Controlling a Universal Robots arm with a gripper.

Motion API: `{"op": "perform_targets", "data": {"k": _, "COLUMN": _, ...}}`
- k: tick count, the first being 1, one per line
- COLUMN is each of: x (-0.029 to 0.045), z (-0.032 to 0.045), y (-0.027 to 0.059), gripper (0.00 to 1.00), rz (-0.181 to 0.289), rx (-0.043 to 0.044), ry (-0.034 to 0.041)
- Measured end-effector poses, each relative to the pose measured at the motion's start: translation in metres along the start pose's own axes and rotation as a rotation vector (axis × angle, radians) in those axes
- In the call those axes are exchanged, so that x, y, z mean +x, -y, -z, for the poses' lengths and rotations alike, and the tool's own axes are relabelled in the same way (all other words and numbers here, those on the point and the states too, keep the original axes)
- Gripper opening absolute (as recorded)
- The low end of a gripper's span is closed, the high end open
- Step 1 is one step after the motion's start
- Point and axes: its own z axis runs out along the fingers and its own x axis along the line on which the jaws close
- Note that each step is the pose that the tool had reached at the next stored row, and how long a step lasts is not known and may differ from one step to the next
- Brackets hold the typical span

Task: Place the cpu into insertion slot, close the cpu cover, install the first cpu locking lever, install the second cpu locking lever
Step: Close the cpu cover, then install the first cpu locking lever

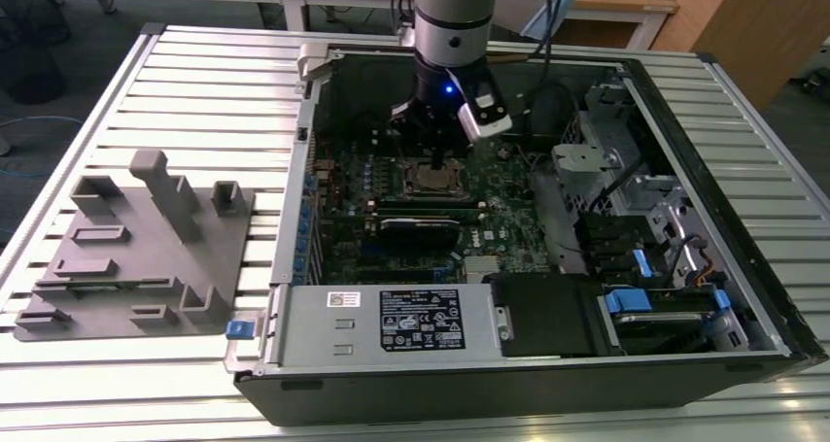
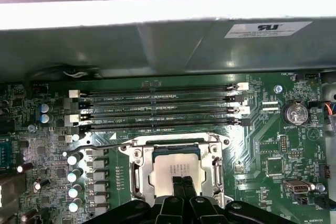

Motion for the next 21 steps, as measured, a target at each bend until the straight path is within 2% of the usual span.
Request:
{"op": "perform_targets", "data": {"k": 9, "x": -0.0001, "z": 0.0036, "y": 0.0000, "gripper": 0.10, "rz": 0.000, "rx": 0.0005, "ry": -0.0002}}
{"op": "perform_targets", "data": {"k": 17, "x": -0.0005, "z": 0.0100, "y": -0.0003, "gripper": 0.10, "rz": 0.000, "rx": 0.0001, "ry": 0.0000}}
{"op": "perform_targets", "data": {"k": 21, "x": -0.0005, "z": 0.0102, "y": -0.0003, "gripper": 0.10, "rz": 0.000, "rx": -0.0002, "ry": 0.0001}}
